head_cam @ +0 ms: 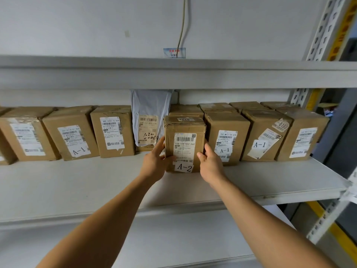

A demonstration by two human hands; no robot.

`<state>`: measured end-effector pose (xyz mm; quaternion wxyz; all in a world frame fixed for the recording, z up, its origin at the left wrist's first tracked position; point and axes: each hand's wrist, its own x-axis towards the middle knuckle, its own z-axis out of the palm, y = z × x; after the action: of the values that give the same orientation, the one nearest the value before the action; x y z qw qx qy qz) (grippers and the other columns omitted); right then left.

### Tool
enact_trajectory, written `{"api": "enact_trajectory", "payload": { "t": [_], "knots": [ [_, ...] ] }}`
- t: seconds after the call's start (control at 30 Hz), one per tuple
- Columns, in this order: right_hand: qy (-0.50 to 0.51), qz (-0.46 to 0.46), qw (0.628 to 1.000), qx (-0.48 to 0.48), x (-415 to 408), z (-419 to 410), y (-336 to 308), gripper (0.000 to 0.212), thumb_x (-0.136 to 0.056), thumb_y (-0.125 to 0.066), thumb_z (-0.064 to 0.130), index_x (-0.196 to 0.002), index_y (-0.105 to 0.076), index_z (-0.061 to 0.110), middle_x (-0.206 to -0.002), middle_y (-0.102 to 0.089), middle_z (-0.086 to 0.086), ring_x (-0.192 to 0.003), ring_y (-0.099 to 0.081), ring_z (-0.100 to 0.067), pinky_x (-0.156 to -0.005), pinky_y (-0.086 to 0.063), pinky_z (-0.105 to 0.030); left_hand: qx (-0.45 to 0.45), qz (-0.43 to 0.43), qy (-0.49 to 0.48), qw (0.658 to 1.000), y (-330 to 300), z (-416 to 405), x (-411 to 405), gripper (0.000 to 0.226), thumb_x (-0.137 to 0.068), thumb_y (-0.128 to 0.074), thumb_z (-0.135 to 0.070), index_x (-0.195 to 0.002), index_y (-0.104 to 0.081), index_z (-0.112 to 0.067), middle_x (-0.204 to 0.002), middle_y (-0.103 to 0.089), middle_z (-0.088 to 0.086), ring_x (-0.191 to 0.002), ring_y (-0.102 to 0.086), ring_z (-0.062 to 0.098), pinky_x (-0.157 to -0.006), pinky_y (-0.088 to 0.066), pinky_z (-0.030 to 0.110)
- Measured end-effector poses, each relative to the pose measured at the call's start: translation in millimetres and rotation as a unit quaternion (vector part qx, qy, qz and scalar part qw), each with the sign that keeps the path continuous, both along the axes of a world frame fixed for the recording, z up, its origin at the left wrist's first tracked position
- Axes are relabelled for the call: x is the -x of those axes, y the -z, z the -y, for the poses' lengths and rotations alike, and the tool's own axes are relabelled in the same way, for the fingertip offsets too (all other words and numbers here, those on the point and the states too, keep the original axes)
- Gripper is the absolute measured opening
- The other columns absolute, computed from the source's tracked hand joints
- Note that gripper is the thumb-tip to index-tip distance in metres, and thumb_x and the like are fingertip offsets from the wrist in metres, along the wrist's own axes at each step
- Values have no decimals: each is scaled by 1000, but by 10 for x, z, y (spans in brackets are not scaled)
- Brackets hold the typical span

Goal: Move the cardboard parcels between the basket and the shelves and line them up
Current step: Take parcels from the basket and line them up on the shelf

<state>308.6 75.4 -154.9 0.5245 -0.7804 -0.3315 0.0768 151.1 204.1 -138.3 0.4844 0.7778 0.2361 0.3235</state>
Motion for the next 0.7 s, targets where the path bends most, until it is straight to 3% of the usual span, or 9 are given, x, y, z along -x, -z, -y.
{"api": "enact_trajectory", "payload": {
  "t": [0.2,0.4,0.47,0.57,0.63,0.7],
  "knots": [
    [31,1,999,-26,0,-41,34,47,-109,-53,18,-156,-48,24,-141,-66,-8,-130,-60,-29,-108,-48,-38,24,19,22,999,32,-64,-98,86,-94,-70,-1,-147,-42,-62,-140,-66,-14,-126,-66,18,-100,-58,55],
    [39,14,999,-5,39,-52,43,45,-112,-47,23,-157,-45,23,-140,-66,-6,-124,-62,-29,-98,-50,-35,37,23,25,999,76,-96,-135,87,-94,-70,1,-143,-43,-65,-139,-66,-14,-125,-67,17,-101,-58,54],
    [40,11,999,-9,57,-39,35,44,-112,-46,24,-156,-45,23,-138,-67,-5,-123,-62,-29,-95,-50,-34,22,9,22,999,63,-70,-124,85,-96,-69,-1,-148,-38,-62,-142,-64,-16,-126,-66,15,-99,-60,43],
    [30,-11,999,-13,73,-34,27,48,-111,-48,26,-158,-41,28,-138,-65,0,-123,-62,-24,-96,-48,-31,-21,-19,4,1000,29,-24,-92,79,-99,-67,-5,-157,-31,-45,-142,-58,-16,-120,-62,8,-76,-56,8],
    [9,-25,1000,5,81,-17,19,56,-111,-50,30,-163,-32,32,-144,-59,6,-129,-57,-18,-104,-45,-32,-32,-34,-9,999,-1,-9,-83,75,-101,-65,-6,-159,-30,-38,-139,-57,-13,-116,-59,6,-69,-51,3],
    [-4,-33,999,19,85,33,9,65,-109,-55,32,-166,-23,32,-159,-50,0,-141,-52,-23,-116,-43,-40,-19,-45,-24,999,-19,15,-47,70,-102,-65,-11,-159,-33,-34,-139,-58,-9,-118,-61,9,-72,-55,9]
  ]
}}
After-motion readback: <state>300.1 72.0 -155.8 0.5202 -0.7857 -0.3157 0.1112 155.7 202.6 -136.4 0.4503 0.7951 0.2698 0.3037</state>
